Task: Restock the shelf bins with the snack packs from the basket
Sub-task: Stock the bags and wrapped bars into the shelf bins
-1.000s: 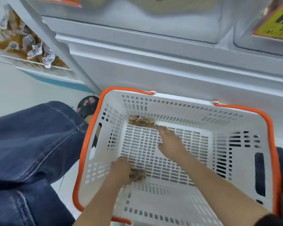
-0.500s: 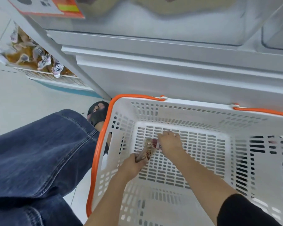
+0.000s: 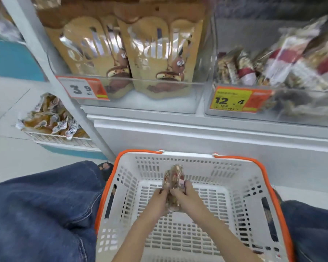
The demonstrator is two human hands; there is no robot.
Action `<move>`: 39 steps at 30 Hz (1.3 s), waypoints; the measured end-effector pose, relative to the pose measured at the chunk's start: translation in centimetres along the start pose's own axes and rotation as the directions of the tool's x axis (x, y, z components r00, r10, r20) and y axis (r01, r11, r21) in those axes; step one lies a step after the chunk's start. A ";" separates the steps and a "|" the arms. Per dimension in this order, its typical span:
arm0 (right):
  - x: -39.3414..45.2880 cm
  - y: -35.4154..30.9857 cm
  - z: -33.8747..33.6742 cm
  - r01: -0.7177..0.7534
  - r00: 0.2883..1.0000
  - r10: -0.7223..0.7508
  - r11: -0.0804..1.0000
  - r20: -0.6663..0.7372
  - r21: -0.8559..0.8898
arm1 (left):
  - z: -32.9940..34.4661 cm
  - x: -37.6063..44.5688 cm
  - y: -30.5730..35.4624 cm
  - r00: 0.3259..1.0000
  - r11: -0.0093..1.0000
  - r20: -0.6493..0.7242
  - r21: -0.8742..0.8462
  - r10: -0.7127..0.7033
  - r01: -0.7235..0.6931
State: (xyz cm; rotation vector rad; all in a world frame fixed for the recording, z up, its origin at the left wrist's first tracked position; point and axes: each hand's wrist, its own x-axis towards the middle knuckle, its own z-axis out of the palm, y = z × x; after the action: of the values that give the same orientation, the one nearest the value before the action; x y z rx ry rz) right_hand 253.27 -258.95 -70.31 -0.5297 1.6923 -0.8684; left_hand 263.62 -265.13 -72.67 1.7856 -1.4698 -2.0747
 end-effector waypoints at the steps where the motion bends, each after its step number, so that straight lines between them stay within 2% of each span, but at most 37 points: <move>1: -1.2 -1.0 -0.3 0.062 0.998 -0.062 0.998 -0.017 0.000 | 0.5 -1.1 0.9 0.999 0.997 -0.001 -0.064 0.041 -0.041; 4: -4.7 -3.5 -2.0 0.202 0.979 -0.201 0.976 -0.022 0.083 | 1.9 -4.3 2.9 0.983 0.976 0.030 -0.123 0.182 -0.177; 6: -6.8 -4.8 -3.4 0.192 0.980 -0.197 0.964 0.008 0.183 | 2.9 -6.6 4.3 0.949 0.949 0.058 -0.086 0.310 -0.305; 8: -8.6 -5.9 -4.8 0.156 0.984 -0.176 0.933 0.033 0.324 | 3.7 -8.7 6.1 0.903 0.907 0.090 -0.011 0.419 -0.420; 11: -11.0 -7.5 -7.2 0.180 0.971 -0.234 0.859 0.054 0.479 | 4.4 -11.0 9.0 0.826 0.826 0.136 0.072 0.548 -0.559; 15: -13.4 -10.0 -9.7 0.246 0.940 -0.336 0.792 0.062 0.558 | 4.8 -12.0 12.6 0.690 0.674 0.205 0.153 0.694 -0.723; 16: -13.9 -10.8 -10.1 0.298 0.932 -0.362 0.806 0.028 0.511 | 4.9 -11.9 13.4 0.643 0.608 0.230 0.209 0.730 -0.766; 18: -14.5 -12.3 -11.4 0.445 0.895 -0.434 0.848 -0.103 0.289 | 4.6 -11.5 15.1 0.554 0.425 0.304 0.398 0.775 -0.813; 19: -14.6 -13.0 -12.4 0.517 0.851 -0.488 0.843 -0.193 0.149 | 4.2 -11.3 16.1 0.532 0.327 0.319 0.516 0.784 -0.792; 21: -15.2 -14.6 -14.8 0.608 0.701 -0.626 0.775 -0.342 -0.171 | 3.1 -11.3 18.4 0.443 0.140 0.306 0.669 0.842 -0.730; 23: -15.4 -15.7 -17.9 0.532 0.541 -0.718 0.695 -0.437 -0.483 | 2.2 -11.6 20.7 0.313 -0.006 0.307 0.722 0.899 -0.692; 25: -14.8 -16.5 -20.8 0.355 0.452 -0.742 0.660 -0.496 -0.663 | 1.7 -11.2 22.6 0.213 -0.111 0.319 0.754 0.923 -0.648; 28: -13.0 -17.6 -23.9 0.060 0.396 -0.740 0.612 -0.544 -0.789 | 1.7 -9.8 24.6 0.186 -0.211 0.371 0.800 0.910 -0.562; 30: -11.3 -18.3 -25.3 -0.082 0.346 -0.756 0.565 -0.555 -0.821 | 1.9 -8.7 25.4 0.146 -0.305 0.425 0.813 0.893 -0.497; 32: -9.3 -18.8 -26.5 -0.201 0.331 -0.769 0.508 -0.546 -0.837 | 2.0 -7.7 26.0 0.104 -0.404 0.494 0.799 0.863 -0.445; 35: -6.4 -18.6 -27.3 -0.274 0.314 -0.797 0.445 -0.516 -0.853 | 1.6 -5.9 26.2 0.025 -0.467 0.544 0.742 0.839 -0.481; 39: -4.8 -19.4 -28.4 -0.254 0.399 -0.754 0.456 -0.522 -0.853 | 1.0 -4.8 26.5 -0.009 -0.495 0.584 0.679 0.812 -0.543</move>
State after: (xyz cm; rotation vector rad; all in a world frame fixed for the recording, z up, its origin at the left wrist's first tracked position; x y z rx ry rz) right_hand 226.02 -259.81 -48.85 -1.2859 3.2150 -0.4157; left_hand 250.67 -276.39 -51.88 0.1238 -2.6463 0.0142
